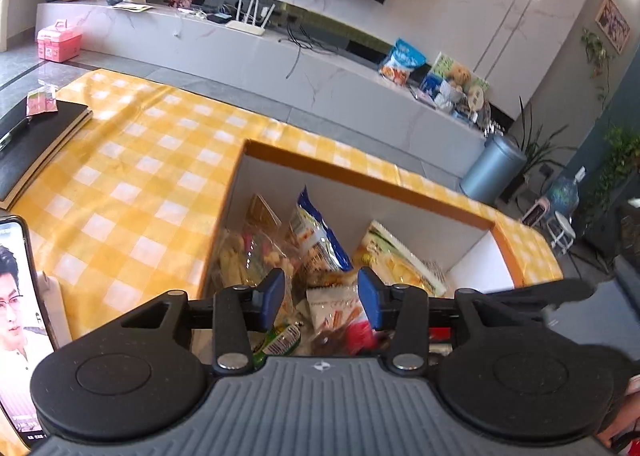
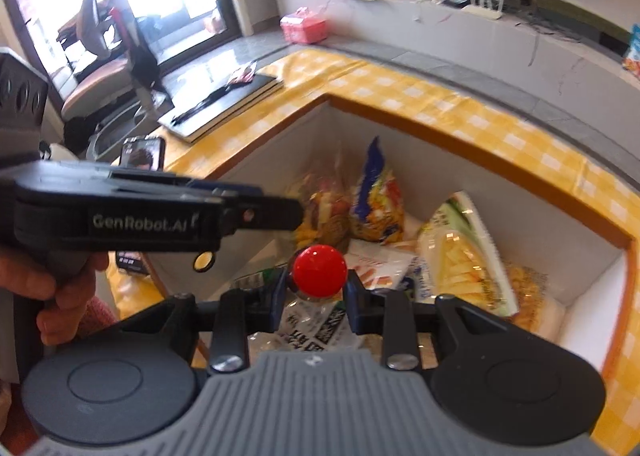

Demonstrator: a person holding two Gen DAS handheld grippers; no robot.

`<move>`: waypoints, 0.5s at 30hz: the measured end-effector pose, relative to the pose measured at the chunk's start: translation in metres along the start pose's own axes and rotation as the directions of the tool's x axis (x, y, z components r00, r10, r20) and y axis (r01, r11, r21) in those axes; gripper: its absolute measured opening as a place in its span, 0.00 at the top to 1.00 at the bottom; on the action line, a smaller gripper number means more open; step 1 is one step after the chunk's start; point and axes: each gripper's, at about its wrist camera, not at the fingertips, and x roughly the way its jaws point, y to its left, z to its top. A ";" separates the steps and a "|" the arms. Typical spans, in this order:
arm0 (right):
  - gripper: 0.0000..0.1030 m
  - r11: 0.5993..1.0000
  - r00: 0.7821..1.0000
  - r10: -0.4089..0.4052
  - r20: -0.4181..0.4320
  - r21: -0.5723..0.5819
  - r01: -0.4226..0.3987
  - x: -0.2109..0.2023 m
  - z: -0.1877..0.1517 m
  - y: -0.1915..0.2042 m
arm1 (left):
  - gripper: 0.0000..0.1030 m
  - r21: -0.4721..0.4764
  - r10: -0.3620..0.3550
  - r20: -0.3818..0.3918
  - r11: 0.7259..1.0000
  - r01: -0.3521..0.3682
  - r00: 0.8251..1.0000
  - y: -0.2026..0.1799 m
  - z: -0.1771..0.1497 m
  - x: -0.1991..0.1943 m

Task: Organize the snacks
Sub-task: 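Lower the sausage and bottle into the box and open both tools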

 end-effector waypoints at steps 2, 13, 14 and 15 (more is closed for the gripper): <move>0.72 0.999 0.999 0.030 -0.037 0.018 -0.030 0.011 0.003 0.001 | 0.52 -0.014 0.001 0.013 1.000 -0.001 1.000 0.003 0.001 -0.001; 0.72 0.961 0.951 0.215 -0.221 0.220 -0.167 0.062 0.010 -0.013 | 0.50 0.019 0.020 -0.018 1.000 -0.020 1.000 0.004 -0.003 0.008; 0.72 0.963 0.953 0.207 -0.221 0.217 -0.158 0.062 0.010 -0.012 | 0.50 0.018 0.021 -0.020 1.000 -0.021 1.000 0.004 -0.003 0.009; 0.72 0.965 0.956 0.198 -0.217 0.215 -0.151 0.062 0.010 -0.011 | 0.50 0.020 0.023 -0.023 1.000 -0.023 0.999 0.004 -0.004 0.009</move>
